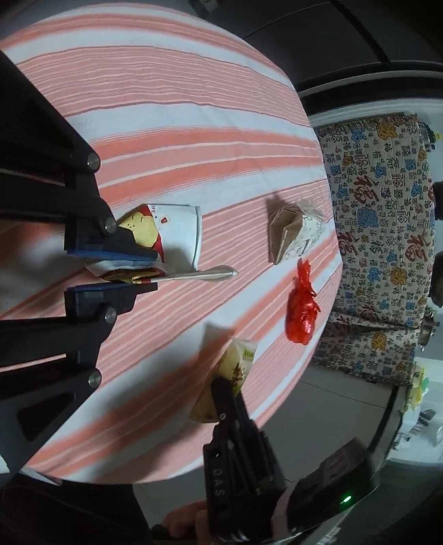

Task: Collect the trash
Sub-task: 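Grasp the yellow snack bar wrapper with the right tool while the left tool holds the cup, then carry the paper cup and snack bar wrapper to the blue basket and release both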

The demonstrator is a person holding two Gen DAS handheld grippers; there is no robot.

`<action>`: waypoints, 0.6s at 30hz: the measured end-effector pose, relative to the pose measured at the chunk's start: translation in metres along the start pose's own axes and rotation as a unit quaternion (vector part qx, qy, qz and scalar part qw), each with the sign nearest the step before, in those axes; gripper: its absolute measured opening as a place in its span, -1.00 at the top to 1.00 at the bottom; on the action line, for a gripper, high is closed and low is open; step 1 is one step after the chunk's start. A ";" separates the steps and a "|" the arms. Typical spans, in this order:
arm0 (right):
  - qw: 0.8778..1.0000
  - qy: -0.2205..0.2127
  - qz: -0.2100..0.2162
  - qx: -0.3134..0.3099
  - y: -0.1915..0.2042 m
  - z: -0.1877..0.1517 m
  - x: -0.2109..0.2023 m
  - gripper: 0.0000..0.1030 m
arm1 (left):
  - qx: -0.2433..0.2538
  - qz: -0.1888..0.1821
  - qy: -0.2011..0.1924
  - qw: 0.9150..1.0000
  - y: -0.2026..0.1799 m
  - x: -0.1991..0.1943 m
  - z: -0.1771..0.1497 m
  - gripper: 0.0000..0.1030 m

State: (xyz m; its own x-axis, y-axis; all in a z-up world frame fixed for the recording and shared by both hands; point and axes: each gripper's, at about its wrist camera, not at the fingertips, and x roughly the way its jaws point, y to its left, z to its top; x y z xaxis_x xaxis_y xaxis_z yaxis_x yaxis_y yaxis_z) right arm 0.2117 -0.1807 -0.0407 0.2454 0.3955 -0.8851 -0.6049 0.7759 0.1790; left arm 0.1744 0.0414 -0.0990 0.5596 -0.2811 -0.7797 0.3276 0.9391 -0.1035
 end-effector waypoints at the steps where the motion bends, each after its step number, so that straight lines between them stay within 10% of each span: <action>1: 1.000 -0.007 0.001 0.007 -0.003 -0.004 -0.006 0.76 | -0.004 -0.003 -0.004 1.000 -0.002 -0.002 0.001 0.79; 18: 0.980 -0.098 0.051 0.164 -0.094 -0.087 -0.085 0.75 | -0.023 -0.089 -0.026 0.995 -0.102 0.006 0.036 0.79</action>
State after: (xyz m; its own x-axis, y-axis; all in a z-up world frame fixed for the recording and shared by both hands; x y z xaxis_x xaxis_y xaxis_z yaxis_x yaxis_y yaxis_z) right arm 0.1817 -0.3304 -0.0203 0.3560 0.5411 -0.7618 -0.3663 0.8308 0.4190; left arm 0.1714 -0.0630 -0.0707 0.5350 -0.4533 -0.7129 0.3910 0.8809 -0.2667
